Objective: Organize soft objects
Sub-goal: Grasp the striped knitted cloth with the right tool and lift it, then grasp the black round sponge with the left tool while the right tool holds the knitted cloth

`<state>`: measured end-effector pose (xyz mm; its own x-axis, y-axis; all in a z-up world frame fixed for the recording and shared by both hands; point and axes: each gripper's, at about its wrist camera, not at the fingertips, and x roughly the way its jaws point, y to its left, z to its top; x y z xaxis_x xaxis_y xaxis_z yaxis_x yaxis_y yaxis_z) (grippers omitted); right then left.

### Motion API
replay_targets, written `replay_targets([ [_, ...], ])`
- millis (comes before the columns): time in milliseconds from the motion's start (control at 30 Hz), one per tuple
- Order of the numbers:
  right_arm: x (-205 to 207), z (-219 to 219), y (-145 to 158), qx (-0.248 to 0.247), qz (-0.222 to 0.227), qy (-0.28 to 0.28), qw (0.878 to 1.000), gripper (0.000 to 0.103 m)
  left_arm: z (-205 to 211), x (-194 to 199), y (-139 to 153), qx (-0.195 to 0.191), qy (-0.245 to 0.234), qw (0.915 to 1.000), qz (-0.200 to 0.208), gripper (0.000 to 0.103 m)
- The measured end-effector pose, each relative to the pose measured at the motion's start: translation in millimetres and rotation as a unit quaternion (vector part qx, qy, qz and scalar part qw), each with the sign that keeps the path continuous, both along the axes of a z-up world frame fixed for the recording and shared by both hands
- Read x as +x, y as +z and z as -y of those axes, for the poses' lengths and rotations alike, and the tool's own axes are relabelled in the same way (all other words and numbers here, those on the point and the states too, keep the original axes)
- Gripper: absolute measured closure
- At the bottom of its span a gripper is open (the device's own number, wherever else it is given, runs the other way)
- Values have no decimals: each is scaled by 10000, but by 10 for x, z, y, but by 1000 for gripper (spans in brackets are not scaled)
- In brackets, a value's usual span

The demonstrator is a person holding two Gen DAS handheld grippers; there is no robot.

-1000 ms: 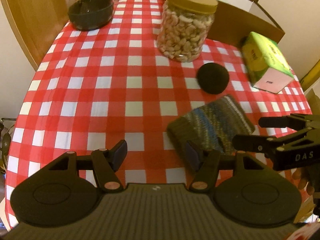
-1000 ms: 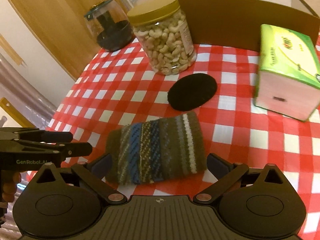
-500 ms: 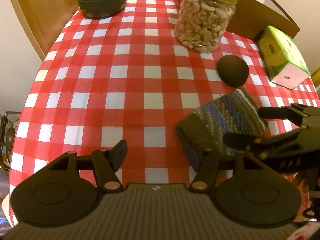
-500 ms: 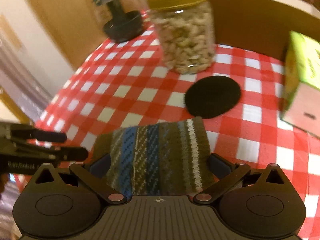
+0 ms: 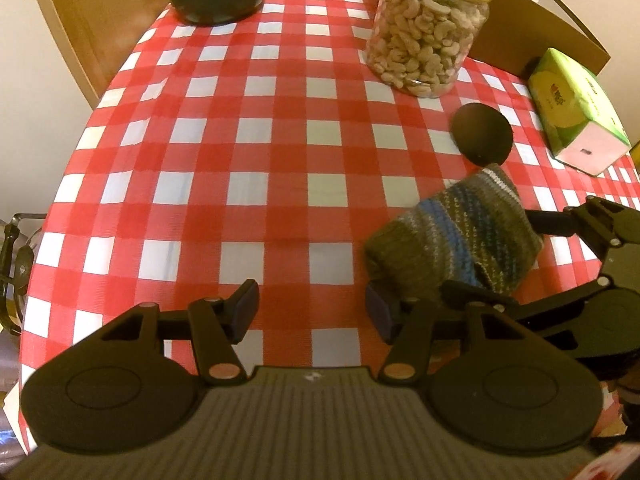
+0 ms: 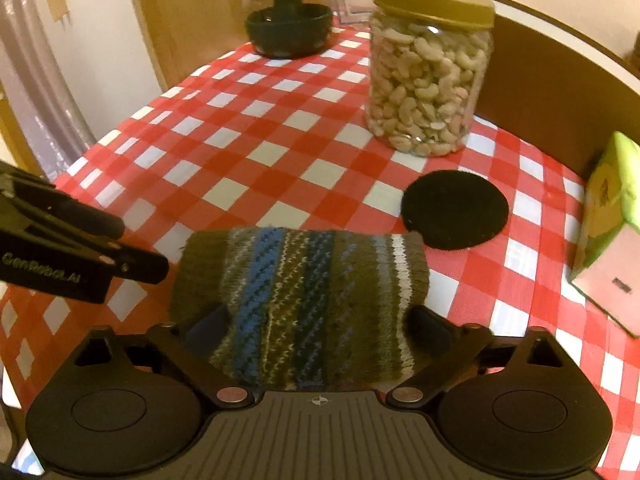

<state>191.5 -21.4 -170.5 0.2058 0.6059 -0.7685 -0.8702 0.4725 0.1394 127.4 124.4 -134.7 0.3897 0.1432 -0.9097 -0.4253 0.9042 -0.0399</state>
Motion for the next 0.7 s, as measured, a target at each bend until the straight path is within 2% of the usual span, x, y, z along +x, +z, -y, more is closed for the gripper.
replay_targets([
  [133,-57,2,44,132,8,299,9995,39,6,-3,12,5,5,10000,36,47],
  [167,-72,7,49,161,4,344,9993,42,19,-5,16,6,7,10000,47,47],
  [333,-108,69,86,314,-7,516,9982,76,94,4,49,44,-53,9999,134,47],
  [533,-28,253,124,413,-155,381,9983,79,201,38,106,-2,-85,9994,326,47],
  [700,127,551,185,523,-363,-52,9980,79,355,149,140,-54,-266,9986,452,47],
])
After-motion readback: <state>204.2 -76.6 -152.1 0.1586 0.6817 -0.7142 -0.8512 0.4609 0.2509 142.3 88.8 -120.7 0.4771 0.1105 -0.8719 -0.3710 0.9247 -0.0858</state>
